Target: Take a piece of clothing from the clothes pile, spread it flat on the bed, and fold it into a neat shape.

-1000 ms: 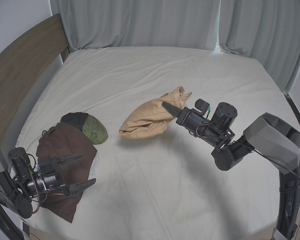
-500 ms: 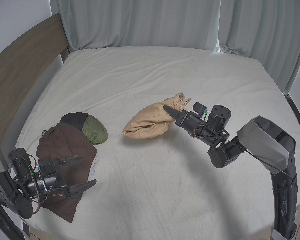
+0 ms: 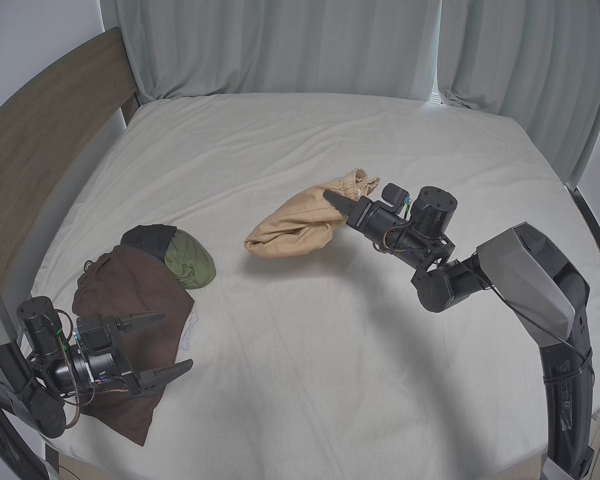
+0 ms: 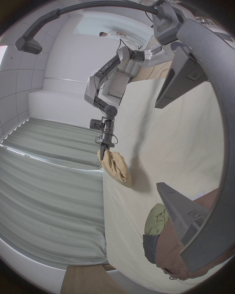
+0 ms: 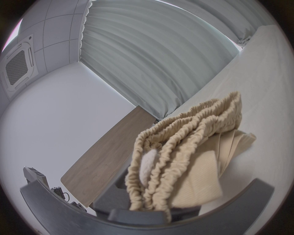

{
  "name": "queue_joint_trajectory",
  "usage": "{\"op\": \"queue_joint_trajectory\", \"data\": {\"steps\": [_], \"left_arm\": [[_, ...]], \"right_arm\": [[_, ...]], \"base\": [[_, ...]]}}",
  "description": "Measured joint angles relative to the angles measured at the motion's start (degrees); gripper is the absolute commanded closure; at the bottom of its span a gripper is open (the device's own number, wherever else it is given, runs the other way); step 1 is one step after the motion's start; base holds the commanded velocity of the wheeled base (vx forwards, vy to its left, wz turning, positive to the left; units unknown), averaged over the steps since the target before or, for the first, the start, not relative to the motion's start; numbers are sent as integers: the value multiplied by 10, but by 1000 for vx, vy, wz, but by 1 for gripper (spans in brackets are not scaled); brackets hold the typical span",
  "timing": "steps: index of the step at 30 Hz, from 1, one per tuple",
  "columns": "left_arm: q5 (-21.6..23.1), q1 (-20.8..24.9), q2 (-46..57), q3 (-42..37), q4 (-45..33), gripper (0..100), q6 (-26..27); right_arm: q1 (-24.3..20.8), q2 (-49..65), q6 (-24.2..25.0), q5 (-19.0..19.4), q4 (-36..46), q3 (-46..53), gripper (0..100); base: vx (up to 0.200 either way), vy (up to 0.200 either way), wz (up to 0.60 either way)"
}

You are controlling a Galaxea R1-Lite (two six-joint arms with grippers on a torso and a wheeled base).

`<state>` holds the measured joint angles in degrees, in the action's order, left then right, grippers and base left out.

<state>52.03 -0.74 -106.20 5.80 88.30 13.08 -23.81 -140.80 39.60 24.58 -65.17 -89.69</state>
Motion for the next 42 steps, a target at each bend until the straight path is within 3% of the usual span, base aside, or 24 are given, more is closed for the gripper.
{"op": "queue_joint_trajectory", "data": {"steps": [18,42], "left_arm": [[2,-1,-1,0,-1,0,-1],[2,1,-7,-4,-2,0,-1]], "right_arm": [[15,-60,0,0,81,-154,100],[25,-117,0,0,134,-248,100]], "base": [[0,0,0],[0,0,0]]}}
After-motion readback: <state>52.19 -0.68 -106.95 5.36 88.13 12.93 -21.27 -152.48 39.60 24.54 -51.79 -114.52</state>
